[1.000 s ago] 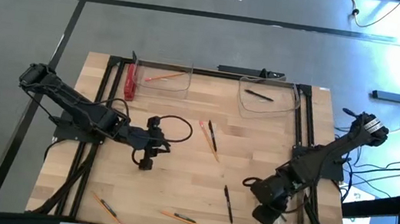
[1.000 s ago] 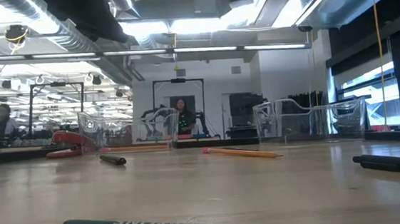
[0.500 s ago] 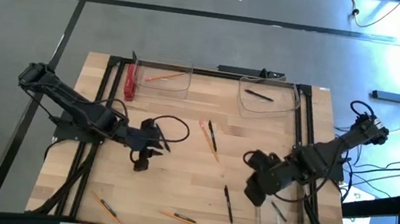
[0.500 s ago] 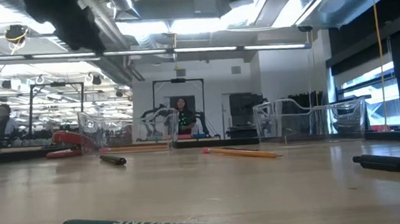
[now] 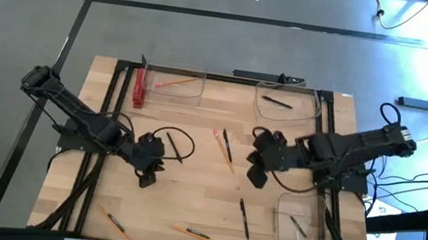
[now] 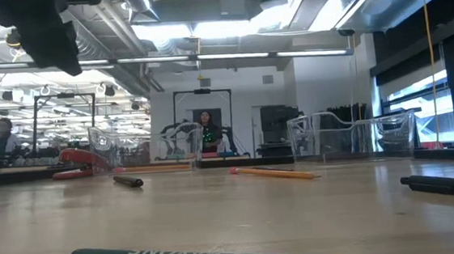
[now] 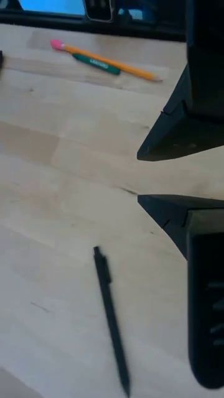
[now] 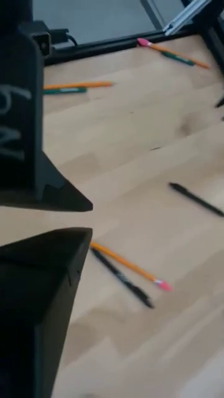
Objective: Sort crayons/erasers/pens/pencils in bins
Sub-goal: Put the top yellow pencil into the top left transparent bin
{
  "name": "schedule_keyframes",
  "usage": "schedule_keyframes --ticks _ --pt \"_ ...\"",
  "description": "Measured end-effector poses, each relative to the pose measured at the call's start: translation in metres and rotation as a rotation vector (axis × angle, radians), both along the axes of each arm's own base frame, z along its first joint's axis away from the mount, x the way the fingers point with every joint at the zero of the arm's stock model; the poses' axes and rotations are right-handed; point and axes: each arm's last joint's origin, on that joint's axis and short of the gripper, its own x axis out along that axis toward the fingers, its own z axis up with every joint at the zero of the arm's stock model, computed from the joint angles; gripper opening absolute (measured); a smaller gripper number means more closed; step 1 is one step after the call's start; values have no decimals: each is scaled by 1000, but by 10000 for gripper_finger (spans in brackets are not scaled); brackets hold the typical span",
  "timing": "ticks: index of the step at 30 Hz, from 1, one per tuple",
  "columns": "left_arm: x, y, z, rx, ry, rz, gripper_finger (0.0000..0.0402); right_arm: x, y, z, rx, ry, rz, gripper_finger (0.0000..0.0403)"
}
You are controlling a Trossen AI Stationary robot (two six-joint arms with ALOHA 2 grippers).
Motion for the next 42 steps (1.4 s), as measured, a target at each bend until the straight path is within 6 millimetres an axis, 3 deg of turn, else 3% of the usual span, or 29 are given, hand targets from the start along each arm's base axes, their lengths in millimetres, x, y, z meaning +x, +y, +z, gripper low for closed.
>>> schedule_keyframes --ticks 9,19,25,32,42 --pt "0 1 1 -124 -35 281 90 17 -48 6 -70 -70 12 116" --pt "-10 -1 -6 -341 88 560 90 30 -59 -4 -190 -23 136 118" --pt "-18 -17 -6 -450 207 452 90 41 -58 -13 -200 -4 204 118" --pt "-28 -33 -6 -416 230 290 90 68 -60 -29 -191 -59 297 118" --pt "-33 -40 -6 -336 189 208 90 106 -92 -81 -172 41 199 118"
